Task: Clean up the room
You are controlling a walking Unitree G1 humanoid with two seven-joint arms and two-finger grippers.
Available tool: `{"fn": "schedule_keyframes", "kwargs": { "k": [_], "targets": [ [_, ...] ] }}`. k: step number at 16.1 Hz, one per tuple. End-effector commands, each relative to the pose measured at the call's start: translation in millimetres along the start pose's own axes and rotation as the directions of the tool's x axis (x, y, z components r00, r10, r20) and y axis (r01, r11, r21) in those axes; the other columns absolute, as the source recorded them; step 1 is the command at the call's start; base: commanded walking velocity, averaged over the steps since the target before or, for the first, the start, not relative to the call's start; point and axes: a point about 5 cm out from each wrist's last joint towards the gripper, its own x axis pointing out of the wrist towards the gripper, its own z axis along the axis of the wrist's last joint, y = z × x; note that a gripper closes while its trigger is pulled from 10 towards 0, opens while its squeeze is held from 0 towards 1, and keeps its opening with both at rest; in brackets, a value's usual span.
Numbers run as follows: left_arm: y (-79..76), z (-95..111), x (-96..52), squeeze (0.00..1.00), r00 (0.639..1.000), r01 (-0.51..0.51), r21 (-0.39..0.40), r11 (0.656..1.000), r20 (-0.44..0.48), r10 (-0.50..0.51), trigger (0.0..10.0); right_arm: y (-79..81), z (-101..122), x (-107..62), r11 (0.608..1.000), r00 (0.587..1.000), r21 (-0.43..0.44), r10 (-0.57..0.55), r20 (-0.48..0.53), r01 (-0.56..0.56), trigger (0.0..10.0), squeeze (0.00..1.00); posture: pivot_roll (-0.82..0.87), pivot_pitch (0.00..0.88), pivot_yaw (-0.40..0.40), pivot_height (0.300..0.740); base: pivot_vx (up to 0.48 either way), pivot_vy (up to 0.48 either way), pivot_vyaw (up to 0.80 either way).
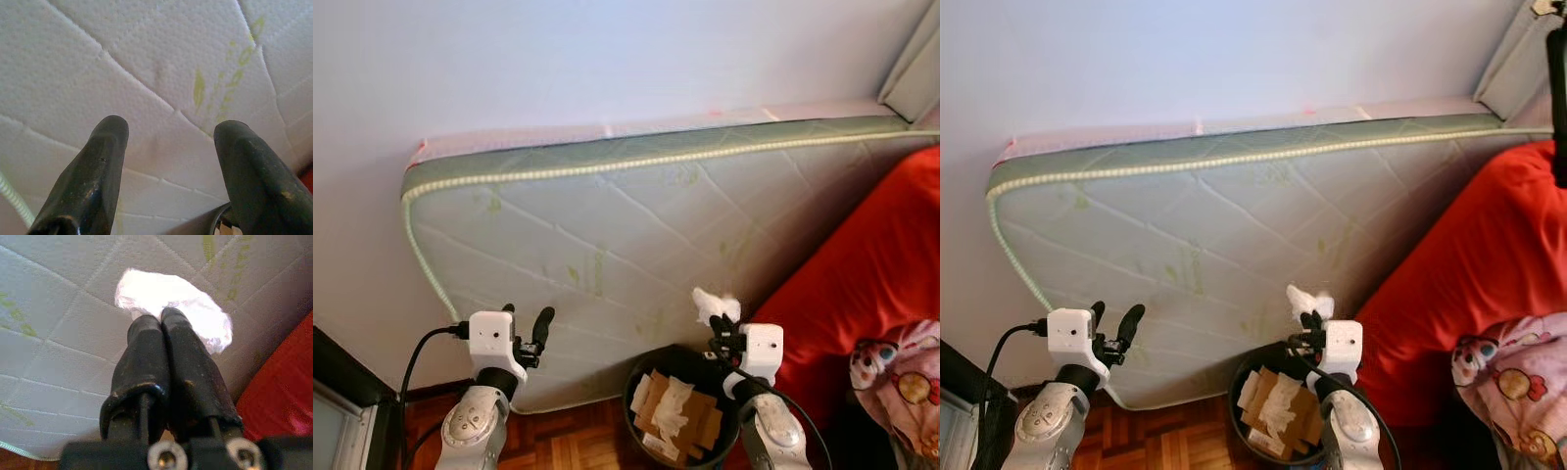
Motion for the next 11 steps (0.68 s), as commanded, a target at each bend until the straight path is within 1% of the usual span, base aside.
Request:
{"fn": "schedule_keyframes", "kwargs": {
  "k": [1,2,3,5,6,11],
  "targets": [
    [-0.9,0.0,-0.7,0.0,1.0,0.004,-0.013,1.0,-0.004,-0.004,10.0,-0.6,1.8,-0.7,1.0,1.0,-0.001,-0.005,0.004,0.005,10.0,0.0,0.09,0.066,-0.07,0.673,0.0,0.0,0.0],
    [-1.3,-0.1,-0.8,0.0,1.0,0.005,-0.014,1.0,-0.004,-0.005,10.0,-0.5,1.0,-0.7,1.0,1.0,-0.004,-0.004,-0.003,0.004,10.0,0.0,0.09,0.066,-0.071,0.673,0.0,0.0,0.0],
    [-2.3,-0.4,-1.1,0.0,1.0,0.006,-0.016,1.0,-0.005,-0.006,10.0,-0.3,-1.9,0.8,1.0,0.999,-0.015,-0.009,-0.036,0.008,10.0,0.0,0.1,0.065,-0.073,0.668,0.0,0.0,0.0],
    [-2.9,-0.6,-1.5,0.0,1.0,0.006,-0.017,1.0,-0.005,-0.006,10.0,0.3,-1.2,0.9,1.0,1.0,-0.015,-0.004,-0.029,0.004,10.0,0.0,0.1,0.068,-0.074,0.648,0.0,0.0,0.0],
    [-3.1,-0.9,-1.9,0.0,1.0,0.006,-0.017,1.0,-0.006,-0.006,10.0,1.7,0.0,-0.2,1.0,1.0,-0.005,0.004,-0.008,-0.004,10.0,0.0,0.1,0.069,-0.075,0.648,0.0,0.0,0.0],
    [-3.1,-1.3,-2.6,0.0,1.0,0.005,-0.018,1.0,-0.008,-0.005,10.0,2.2,-2.4,0.0,1.0,1.0,-0.003,0.005,-0.023,-0.005,10.0,0.0,0.1,0.07,-0.075,0.648,0.0,0.0,0.0]
  ]
}}
